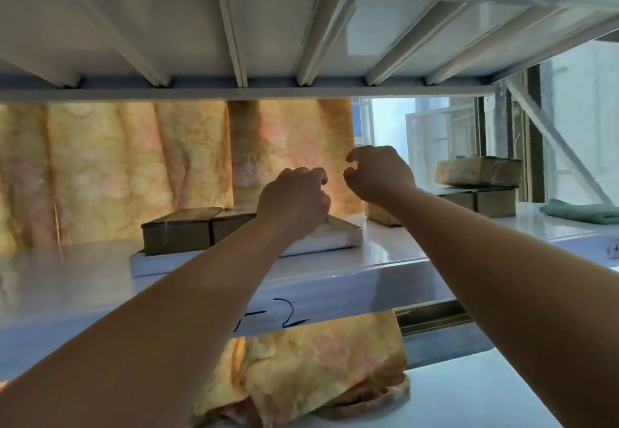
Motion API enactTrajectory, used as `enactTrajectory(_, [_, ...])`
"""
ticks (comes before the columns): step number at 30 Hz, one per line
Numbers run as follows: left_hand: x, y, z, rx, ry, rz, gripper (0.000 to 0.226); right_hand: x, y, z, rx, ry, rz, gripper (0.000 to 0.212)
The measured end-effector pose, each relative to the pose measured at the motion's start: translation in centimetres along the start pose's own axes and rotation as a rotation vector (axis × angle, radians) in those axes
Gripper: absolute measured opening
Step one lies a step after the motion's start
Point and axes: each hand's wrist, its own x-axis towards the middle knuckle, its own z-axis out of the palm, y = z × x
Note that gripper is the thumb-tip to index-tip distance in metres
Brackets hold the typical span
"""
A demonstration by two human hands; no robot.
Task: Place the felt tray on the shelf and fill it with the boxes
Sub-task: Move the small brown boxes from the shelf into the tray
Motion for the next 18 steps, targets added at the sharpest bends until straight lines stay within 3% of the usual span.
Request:
enactTrajectory(9, [7.6,10.2,4.9,0.006,-0.076,-0.078,0.034,4.1,12.5,-3.1,-0.004,0.080,0.024,0.037])
enactTrajectory(14, [11.2,14.3,7.3,-0.060,-0.046,-0.212,0.065,6.2,17.3,-4.1,-0.005,0.113,-0.015,0.035])
enactTrajectory(18, [12.8,16.0,9.0,-0.079,-0.107,-0.245,0.033,6.9,19.5,-4.0,-0.071,0.023,-0.003,0.036])
